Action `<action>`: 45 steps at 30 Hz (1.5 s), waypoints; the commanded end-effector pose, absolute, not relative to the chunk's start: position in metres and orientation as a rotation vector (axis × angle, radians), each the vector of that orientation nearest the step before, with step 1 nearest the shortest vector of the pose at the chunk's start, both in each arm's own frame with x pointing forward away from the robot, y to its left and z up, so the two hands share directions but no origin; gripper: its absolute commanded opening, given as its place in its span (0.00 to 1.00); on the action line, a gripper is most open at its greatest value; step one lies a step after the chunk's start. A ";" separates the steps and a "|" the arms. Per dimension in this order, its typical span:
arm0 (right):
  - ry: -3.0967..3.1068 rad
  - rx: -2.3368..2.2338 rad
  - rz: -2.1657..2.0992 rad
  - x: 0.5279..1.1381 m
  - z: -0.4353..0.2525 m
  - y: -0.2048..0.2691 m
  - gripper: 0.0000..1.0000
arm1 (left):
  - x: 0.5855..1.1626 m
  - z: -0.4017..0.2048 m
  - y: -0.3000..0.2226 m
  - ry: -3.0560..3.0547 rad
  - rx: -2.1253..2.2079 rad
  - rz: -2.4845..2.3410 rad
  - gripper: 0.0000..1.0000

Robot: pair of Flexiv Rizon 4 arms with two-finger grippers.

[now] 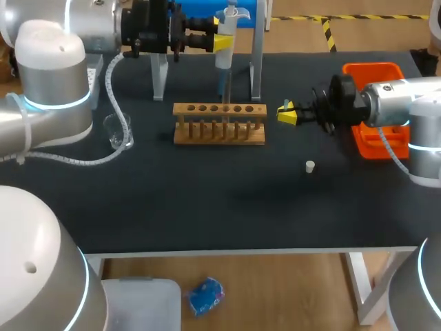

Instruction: Invert the test tube, pick up the pipette, mount the tip to pipette, aspirate from beaker and dispense into the tube, eject the tip, return the pipette, and cap with the stopper.

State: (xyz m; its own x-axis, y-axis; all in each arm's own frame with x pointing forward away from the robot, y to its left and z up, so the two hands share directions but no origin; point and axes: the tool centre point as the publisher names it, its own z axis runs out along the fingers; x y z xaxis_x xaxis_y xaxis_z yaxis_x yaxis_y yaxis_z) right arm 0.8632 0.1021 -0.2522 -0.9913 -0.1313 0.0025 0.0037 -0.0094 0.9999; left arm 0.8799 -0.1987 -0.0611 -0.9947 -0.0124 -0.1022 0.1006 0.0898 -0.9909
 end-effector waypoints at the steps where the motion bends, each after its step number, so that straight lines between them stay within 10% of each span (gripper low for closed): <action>1: -2.142 0.140 -2.161 0.863 -0.252 0.101 0.00 | 0.873 -0.062 -0.197 2.247 0.041 -2.033 0.00; 45: -2.504 0.430 -1.960 0.880 -0.272 0.185 0.00 | 0.871 -0.064 -0.195 2.240 0.010 -2.030 0.00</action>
State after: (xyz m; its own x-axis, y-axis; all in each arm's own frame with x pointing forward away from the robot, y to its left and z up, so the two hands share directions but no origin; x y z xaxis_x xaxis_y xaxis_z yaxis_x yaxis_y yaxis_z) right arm 0.8714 0.1792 -0.2627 -0.9632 -0.1585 -0.2173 -0.2509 0.2389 0.9381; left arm 0.8720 -0.1950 -0.0640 -0.9931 -0.0732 -0.0921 0.0845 0.1014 -0.9912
